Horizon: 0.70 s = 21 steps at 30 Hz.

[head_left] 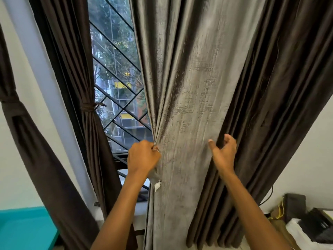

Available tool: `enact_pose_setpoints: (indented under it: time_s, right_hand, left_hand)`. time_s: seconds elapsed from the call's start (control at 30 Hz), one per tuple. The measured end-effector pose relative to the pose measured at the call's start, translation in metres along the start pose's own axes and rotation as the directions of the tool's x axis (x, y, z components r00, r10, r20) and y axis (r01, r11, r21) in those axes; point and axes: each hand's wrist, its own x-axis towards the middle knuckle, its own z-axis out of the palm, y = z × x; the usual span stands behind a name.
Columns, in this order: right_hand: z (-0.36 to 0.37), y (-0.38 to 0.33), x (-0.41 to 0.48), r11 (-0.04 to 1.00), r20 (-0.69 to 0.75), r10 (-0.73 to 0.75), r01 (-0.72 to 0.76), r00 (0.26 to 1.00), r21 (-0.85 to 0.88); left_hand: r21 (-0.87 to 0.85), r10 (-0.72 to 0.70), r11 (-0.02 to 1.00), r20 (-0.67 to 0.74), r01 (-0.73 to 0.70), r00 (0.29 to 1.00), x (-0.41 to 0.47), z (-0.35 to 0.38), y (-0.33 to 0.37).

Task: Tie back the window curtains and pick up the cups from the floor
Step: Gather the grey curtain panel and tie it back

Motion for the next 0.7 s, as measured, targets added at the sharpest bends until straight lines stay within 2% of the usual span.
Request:
enact_pose_setpoints:
  time_s: [0.1, 0.2, 0.3, 0.5, 0.63, 0.7]
  right_hand:
    - [-0.023, -0.002, 0.022, 0.985, 0.243, 0.086, -0.118, 0.966, 0.122]
    - [-0.039, 0.0, 0.031, 0.99, 0.391, 0.081, -0.119, 0.917, 0.074]
    - [-0.043, 0.008, 0.033, 0.995, 0.391, 0.076, -0.095, 0.917, 0.029]
    - [-0.025, 0.0, 0.044, 0.994, 0.479, 0.103, -0.102, 0.872, -0.027]
    - [-0.014, -0.003, 0.051, 0.992, 0.468, 0.099, -0.123, 0.878, 0.022]
    - [-0.013, 0.005, 0.049, 0.997, 0.433, 0.08, -0.082, 0.898, -0.014]
  left_hand:
    - [0.008, 0.0, 1.0, 0.014, 0.0, 1.0, 0.004, 0.003, -0.004]
    - [0.03, 0.012, 0.999, 0.013, -0.013, 1.0, 0.007, 0.002, -0.005]
    - [-0.003, 0.014, 1.0, 0.009, -0.014, 1.0, 0.008, -0.001, -0.007]
    - [-0.018, 0.063, 0.998, 0.019, -0.063, 0.998, 0.002, -0.006, -0.009]
    - [-0.024, 0.063, 0.998, 0.018, -0.063, 0.998, -0.003, -0.012, -0.011]
    - [-0.04, 0.052, 0.998, 0.009, -0.051, 0.999, -0.005, -0.016, -0.013]
